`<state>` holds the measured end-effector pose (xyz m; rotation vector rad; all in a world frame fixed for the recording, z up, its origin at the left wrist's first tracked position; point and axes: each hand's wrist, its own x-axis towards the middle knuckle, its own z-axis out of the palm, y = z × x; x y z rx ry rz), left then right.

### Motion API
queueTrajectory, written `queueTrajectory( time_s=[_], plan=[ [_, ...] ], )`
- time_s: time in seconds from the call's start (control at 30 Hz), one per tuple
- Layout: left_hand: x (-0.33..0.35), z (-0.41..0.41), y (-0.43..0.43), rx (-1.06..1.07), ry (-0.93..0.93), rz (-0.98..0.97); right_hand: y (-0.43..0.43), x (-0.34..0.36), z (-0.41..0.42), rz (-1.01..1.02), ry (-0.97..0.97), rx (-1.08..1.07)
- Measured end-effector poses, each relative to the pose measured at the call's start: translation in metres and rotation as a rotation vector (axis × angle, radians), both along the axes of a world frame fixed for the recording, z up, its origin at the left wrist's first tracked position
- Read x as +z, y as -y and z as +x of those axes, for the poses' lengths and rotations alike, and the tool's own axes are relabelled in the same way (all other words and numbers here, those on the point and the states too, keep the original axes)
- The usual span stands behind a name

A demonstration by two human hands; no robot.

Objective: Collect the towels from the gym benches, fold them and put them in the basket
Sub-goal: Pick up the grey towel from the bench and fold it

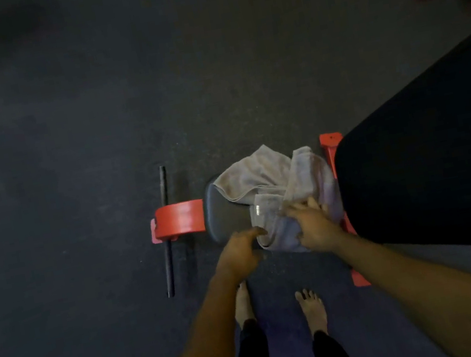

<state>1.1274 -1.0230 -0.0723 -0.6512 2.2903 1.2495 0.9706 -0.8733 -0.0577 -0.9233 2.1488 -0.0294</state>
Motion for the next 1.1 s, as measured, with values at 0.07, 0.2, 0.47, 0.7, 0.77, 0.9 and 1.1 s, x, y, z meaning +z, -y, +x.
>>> queueTrajectory(
  time_s=[0.07, 0.2, 0.47, 0.7, 0.77, 0.9, 1.1],
  plan=[
    [-0.031, -0.007, -0.004, -0.115, 0.037, -0.029, 0.008, -0.016, -0.002, 0.067, -0.141, 0.125],
    [-0.07, -0.018, -0.015, -0.208, 0.024, -0.154, 0.023, -0.029, -0.01, 0.113, -0.327, 0.193],
    [0.023, -0.062, 0.035, -0.262, -0.234, -0.202, -0.001, 0.055, -0.036, 0.086, -0.419, -0.009],
    [0.173, -0.125, 0.092, -0.29, -0.433, -0.249, -0.004, 0.17, -0.075, -0.017, -0.595, -0.136],
    [0.209, -0.138, 0.109, -0.305, -0.499, -0.359, -0.002, 0.199, -0.085, -0.034, -0.625, -0.178],
    [0.293, -0.145, 0.141, -0.252, -0.625, -0.541, 0.006, 0.274, -0.089, -0.107, -0.714, -0.282],
    [0.391, -0.132, 0.195, -0.058, -0.7, -0.772, 0.011, 0.352, -0.105, -0.336, -0.753, -0.43]
  ],
)
